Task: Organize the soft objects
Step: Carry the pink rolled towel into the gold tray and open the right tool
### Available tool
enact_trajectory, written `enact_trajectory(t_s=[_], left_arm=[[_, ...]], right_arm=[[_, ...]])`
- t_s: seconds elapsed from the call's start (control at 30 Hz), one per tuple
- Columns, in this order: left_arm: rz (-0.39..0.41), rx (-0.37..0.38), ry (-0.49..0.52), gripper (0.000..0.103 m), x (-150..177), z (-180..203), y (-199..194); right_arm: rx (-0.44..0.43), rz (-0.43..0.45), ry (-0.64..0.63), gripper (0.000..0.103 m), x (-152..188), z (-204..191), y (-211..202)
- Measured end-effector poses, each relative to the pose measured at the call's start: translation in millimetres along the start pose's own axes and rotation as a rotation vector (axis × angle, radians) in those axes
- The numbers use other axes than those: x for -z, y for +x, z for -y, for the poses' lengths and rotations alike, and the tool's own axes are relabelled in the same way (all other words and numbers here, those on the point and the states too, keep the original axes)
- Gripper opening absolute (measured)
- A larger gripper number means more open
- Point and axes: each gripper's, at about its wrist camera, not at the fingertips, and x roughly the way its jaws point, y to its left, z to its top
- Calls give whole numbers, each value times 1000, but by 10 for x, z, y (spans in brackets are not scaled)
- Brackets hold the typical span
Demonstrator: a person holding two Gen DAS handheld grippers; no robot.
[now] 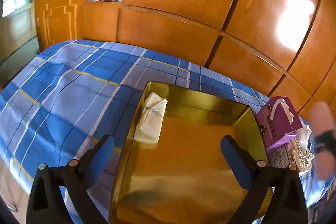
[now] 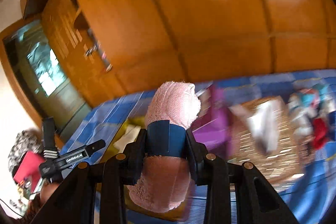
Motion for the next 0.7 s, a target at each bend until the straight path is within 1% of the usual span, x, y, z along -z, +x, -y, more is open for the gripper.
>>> enact_trajectory(t_s=[0.07,0.13,0.23,0.33,0.43,0.57,0.7], left_arm=[[5,2,-11,103,78,-18,-74],[17,-22,-18,103,135,-45,-141],[12,-46,-31,103,195,-106,-189],[-30,-48,-65,103,254,-213,-188],[-43,-33,-100,103,296,-318,-217],[-44,-33,-129,103,305,-417,-256],[-49,-30,-154,103,316,-497,-279]], right_arm=[[-34,-74,-3,35,31,-134,306],[-50,-139,-6,35,50,-222,614],[-58,-206,-7,35,76,-351,964],[-47,-279,-16,35,80,-454,1382],[-23,-332,-19,35,74,-484,1739],[1,-381,28,35,73,-481,2118],[48,-379,38,35,60,-507,2385]])
